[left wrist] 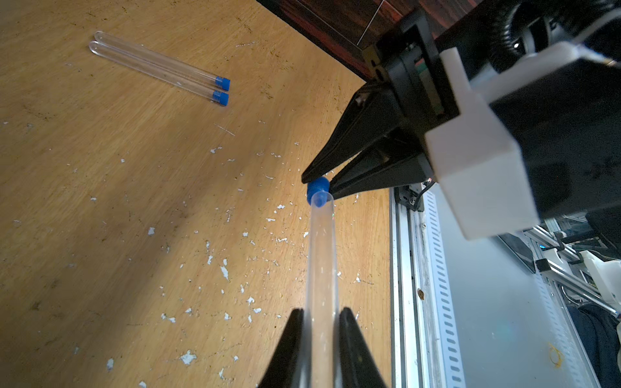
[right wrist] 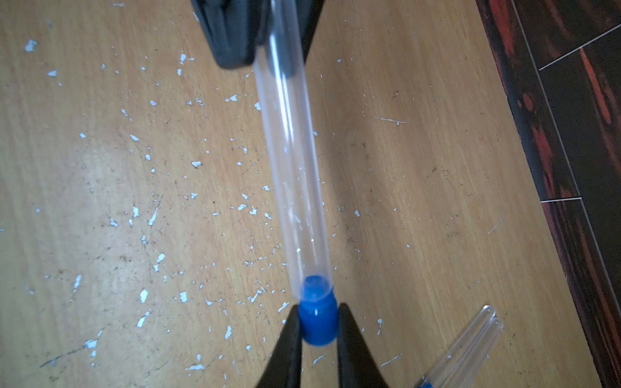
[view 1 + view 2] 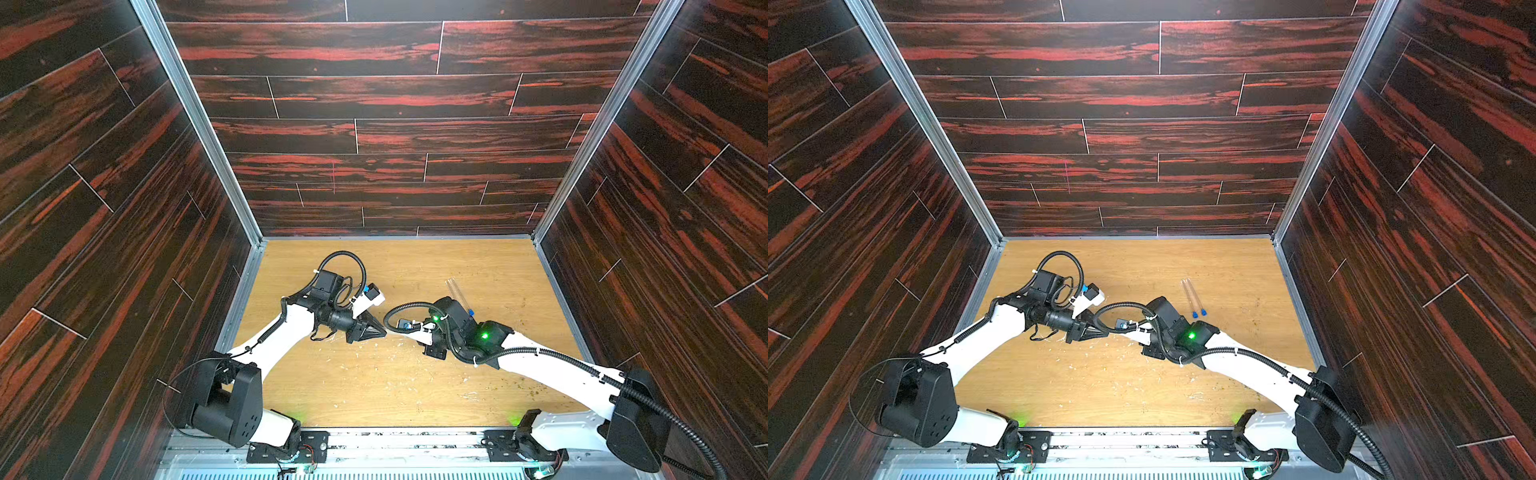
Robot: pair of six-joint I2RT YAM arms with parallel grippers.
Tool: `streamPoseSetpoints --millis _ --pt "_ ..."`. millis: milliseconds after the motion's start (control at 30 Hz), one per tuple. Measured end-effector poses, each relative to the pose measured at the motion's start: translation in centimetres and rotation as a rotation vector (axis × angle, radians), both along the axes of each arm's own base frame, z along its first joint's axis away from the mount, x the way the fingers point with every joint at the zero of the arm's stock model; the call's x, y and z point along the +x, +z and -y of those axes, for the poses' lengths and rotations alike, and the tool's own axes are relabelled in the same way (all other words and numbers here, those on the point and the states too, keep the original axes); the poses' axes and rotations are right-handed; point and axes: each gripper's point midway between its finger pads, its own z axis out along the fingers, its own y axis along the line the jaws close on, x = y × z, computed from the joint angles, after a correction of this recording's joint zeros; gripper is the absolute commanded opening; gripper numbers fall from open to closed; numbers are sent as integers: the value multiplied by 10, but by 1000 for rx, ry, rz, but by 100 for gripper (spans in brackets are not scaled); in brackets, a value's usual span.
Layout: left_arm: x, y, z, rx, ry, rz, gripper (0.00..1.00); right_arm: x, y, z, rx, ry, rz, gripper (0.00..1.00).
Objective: Insert stoppers into test tubes
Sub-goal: Insert the stopper into the test tube.
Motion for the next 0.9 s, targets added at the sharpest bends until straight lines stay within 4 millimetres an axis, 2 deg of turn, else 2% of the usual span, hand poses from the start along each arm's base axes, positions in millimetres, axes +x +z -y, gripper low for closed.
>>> streamPoseSetpoints --millis 900 --pt "-2 0 2 0 10 -41 0 -4 4 -2 15 12 0 20"
